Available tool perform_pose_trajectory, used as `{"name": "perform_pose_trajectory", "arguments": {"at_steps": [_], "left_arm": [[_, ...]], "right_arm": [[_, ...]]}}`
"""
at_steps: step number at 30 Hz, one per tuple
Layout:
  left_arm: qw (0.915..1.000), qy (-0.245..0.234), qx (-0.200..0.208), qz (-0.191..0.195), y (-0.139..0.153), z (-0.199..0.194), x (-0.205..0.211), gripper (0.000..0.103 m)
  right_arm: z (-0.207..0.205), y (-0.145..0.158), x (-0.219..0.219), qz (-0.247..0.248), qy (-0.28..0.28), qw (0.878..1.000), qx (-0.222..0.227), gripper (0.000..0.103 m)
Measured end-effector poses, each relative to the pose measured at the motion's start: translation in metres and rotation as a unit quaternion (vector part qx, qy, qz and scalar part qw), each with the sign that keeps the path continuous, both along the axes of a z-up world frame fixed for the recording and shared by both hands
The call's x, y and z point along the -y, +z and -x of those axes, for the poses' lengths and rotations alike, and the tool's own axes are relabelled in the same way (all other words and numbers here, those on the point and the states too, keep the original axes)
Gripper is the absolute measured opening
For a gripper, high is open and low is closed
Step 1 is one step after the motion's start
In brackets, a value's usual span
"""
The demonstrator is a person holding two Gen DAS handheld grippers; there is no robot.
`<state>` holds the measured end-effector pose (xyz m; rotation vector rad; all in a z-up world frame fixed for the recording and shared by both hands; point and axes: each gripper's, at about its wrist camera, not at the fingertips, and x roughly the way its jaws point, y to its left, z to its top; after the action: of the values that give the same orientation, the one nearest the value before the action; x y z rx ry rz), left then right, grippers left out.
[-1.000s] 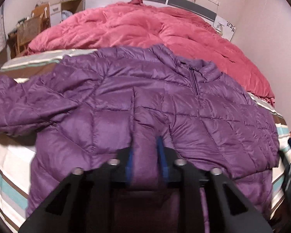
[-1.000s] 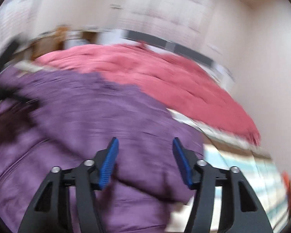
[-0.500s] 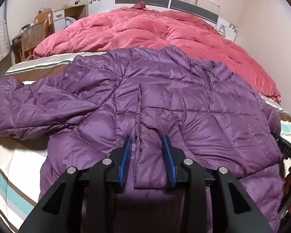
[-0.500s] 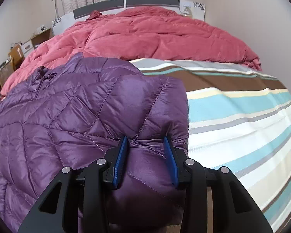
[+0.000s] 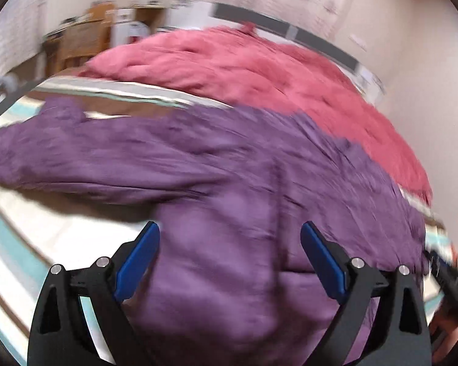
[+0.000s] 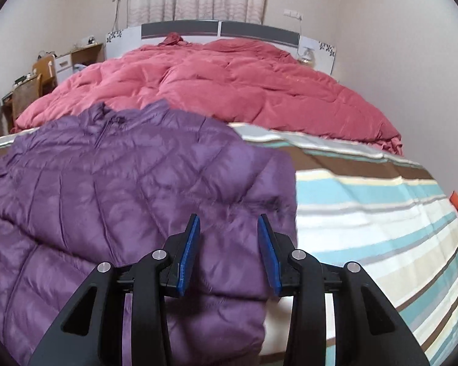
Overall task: Fold large clothes
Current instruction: 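Reach the left tool to the other sleeve cuff and grasp it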
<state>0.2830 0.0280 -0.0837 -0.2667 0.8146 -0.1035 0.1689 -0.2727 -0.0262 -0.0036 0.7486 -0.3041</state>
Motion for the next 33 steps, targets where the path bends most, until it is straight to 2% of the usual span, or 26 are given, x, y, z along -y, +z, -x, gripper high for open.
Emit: {"name": "perform_pose_trajectory", "arguments": {"at_steps": [4,7,9,10,11,16,18,22,25,27,29,30,31,33], "left_arm": [[0.9959,0.088,-0.003,0.021,-0.001,-0.001,-0.061,0.093],[0.9873,0.155,-0.008,0.034,-0.006,-0.003,-0.109,0.092],[0.9772,0.206,-0.010,0.052,-0.014,-0.003,-0.144,0.088],[0.9693,0.237,-0.016,0.064,-0.019,-0.002,-0.164,0.084],[0.9651,0.251,-0.020,0.071,-0.023,-0.003,-0.174,0.083],[0.9326,0.331,-0.039,0.138,-0.054,-0.002,-0.231,0.076],[0.9216,0.349,-0.037,0.167,-0.066,-0.004,-0.249,0.072],[0.9135,0.359,-0.017,0.190,-0.074,-0.016,-0.266,0.071],[0.8901,0.386,0.007,0.243,-0.084,-0.021,-0.286,0.069],[0.8798,0.399,0.014,0.259,-0.086,-0.029,-0.296,0.066],[0.8716,0.411,0.020,0.267,-0.091,-0.035,-0.306,0.060],[0.8698,0.415,0.019,0.267,-0.091,-0.038,-0.308,0.051],[0.8688,0.418,0.016,0.264,-0.093,-0.040,-0.312,0.039],[0.8730,0.417,0.002,0.253,-0.097,-0.048,-0.319,0.023]], "right_arm": [[-0.008,-0.017,0.008,-0.015,-0.013,0.999,-0.026,0.039],[-0.010,-0.022,0.003,-0.004,-0.014,0.999,-0.036,0.039],[-0.010,-0.023,-0.002,0.012,-0.014,0.999,-0.037,0.039],[-0.010,-0.024,-0.003,0.016,-0.013,0.999,-0.037,0.039],[-0.010,-0.024,-0.003,0.017,-0.014,0.999,-0.037,0.039],[-0.009,-0.025,-0.003,0.015,-0.014,0.999,-0.035,0.039],[-0.009,-0.025,-0.004,0.018,-0.015,0.999,-0.035,0.039],[-0.010,-0.026,-0.004,0.025,-0.017,0.999,-0.035,0.039],[-0.010,-0.026,-0.004,0.025,-0.016,0.999,-0.035,0.039],[-0.010,-0.026,-0.004,0.025,-0.017,0.999,-0.034,0.039],[-0.010,-0.027,-0.005,0.026,-0.017,0.999,-0.036,0.039],[-0.010,-0.026,-0.005,0.027,-0.017,0.999,-0.035,0.039],[-0.010,-0.027,-0.005,0.029,-0.018,0.999,-0.036,0.039],[-0.011,-0.027,-0.006,0.032,-0.019,0.999,-0.037,0.039]]}}
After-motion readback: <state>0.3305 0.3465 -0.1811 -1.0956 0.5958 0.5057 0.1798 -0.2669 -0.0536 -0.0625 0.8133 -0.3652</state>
